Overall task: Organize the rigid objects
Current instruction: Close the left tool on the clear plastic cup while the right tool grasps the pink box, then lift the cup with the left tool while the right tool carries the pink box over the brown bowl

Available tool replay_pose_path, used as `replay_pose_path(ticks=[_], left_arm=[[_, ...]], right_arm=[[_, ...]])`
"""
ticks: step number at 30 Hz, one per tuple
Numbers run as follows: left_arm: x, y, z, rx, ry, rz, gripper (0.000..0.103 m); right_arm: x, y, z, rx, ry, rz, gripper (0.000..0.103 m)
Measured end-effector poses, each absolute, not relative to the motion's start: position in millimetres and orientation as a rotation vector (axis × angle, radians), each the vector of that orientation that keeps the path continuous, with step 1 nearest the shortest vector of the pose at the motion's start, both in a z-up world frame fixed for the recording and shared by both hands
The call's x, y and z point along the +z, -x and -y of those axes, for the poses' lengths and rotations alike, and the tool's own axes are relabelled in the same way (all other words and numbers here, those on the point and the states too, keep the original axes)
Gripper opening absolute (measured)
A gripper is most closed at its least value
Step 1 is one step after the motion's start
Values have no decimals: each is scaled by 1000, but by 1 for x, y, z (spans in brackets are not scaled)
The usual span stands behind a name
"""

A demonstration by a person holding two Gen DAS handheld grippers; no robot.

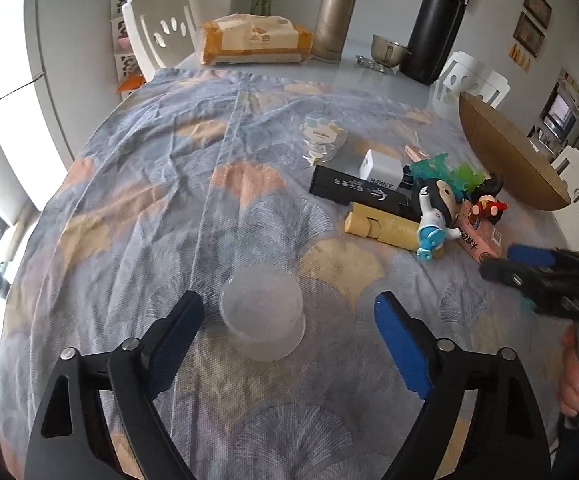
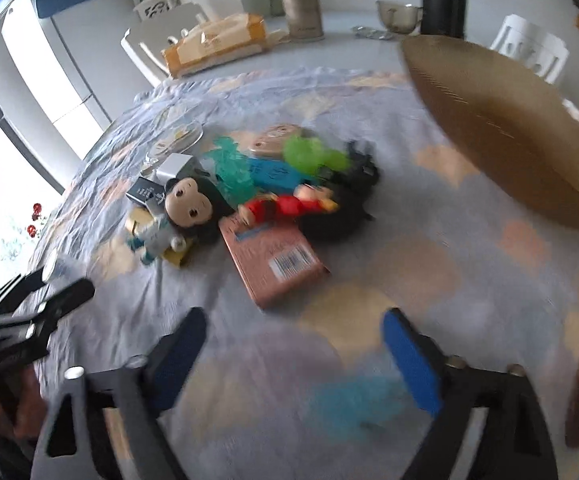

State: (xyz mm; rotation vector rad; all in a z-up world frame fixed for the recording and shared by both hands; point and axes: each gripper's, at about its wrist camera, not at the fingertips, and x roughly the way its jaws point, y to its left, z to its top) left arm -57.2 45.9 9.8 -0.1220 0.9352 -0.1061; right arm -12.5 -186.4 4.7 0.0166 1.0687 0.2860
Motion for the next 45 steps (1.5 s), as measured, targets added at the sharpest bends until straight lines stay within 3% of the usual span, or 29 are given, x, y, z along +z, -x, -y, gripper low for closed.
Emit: replay_pose_path(ticks=[6,8,9,10,11,13,23,25,27,29,31,33,35,40,45], left_arm=[[10,59,-47,-91,117,-931,77],[10,60,-45,-80,106,-923,67],[10,61,-44,-80,98,-915,62],[10,61,-44,-82,96,-912,50],[10,62,-42,-73,86,-903,42],[10,62,-42,-71,84,-900,36],[10,64,-33,-95,48,-893,37],[9,63,-32,-92,36,-898,37],[8,65,-33,-104,38,-899,43],[8,68,-32,-112,32,-911,61],[9,70,-32,-71,20,-910,69],[10,70,-31,-64,13,-893,68],[10,70,-29,-72,5,-890,37],[19,71,-14,-90,-56,-865,36],[77,67,18,-200,-56,-751,36]], right_arm=[[1,-1,170,235,61,-990,81],[1,5,166,242,73,-972,73],[3,10,163,240,91,-963,57],[4,14,162,238,104,-956,47],[4,18,162,249,89,-959,46],[5,27,166,265,46,-963,44],[8,102,174,262,75,-979,43],[2,100,163,274,111,-995,50],[-2,96,158,260,115,-979,62],[-2,94,153,249,131,-955,62],[-1,96,151,259,122,-947,46],[0,103,149,264,126,-932,40],[1,110,147,247,146,-912,40],[14,117,166,271,59,-907,40],[67,106,218,187,-68,-816,40]])
